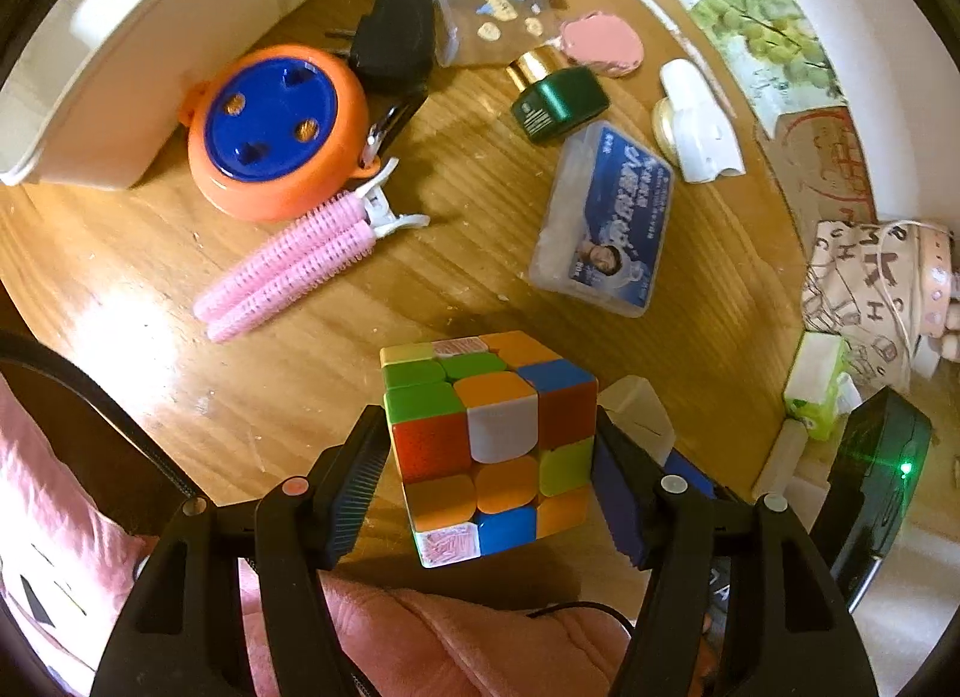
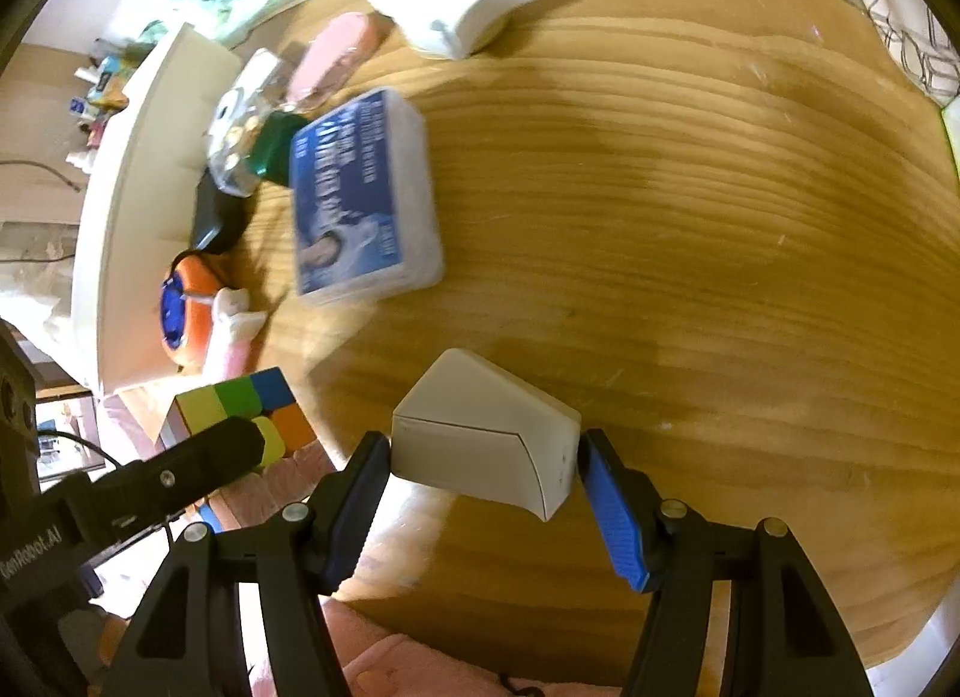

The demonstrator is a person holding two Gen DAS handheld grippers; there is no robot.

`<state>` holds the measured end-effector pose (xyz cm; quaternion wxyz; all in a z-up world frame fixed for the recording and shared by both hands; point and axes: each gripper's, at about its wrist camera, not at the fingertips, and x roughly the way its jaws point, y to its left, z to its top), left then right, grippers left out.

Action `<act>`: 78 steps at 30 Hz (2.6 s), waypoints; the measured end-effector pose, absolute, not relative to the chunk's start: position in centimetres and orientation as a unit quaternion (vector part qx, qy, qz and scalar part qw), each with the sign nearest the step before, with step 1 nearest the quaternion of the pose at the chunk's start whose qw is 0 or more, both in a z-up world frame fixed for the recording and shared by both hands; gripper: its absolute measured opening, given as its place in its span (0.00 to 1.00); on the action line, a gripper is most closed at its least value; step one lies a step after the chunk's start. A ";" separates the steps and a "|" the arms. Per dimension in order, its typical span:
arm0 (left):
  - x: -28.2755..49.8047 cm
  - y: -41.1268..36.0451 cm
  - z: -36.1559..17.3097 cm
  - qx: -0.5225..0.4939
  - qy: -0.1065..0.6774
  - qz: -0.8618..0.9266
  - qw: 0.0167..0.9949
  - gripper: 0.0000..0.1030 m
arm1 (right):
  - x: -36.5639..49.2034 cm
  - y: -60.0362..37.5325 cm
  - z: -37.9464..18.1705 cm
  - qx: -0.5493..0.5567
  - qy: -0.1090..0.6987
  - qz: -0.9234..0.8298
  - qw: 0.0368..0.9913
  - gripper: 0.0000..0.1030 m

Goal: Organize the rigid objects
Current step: 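Carry cube and wedge block into the white tray and open both tools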

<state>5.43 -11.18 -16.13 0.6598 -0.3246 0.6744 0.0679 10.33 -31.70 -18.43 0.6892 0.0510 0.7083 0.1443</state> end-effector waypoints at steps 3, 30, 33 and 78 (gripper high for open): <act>5.3 -10.9 -14.8 -0.310 0.669 0.054 0.674 0.66 | 9.5 -31.2 -17.5 0.047 0.697 0.148 0.700 0.64; 9.0 -3.8 -4.3 -0.153 0.520 -0.036 0.840 0.66 | 9.2 -23.0 -8.7 0.062 0.554 0.101 0.824 0.64; 9.3 -2.5 -3.9 -0.141 0.506 -0.043 0.850 0.66 | 9.5 -21.4 -8.2 0.063 0.543 0.104 0.831 0.64; 8.9 18.5 -7.1 -0.026 0.499 -0.015 0.866 0.66 | 9.4 3.0 -10.8 0.076 0.492 0.223 0.838 0.64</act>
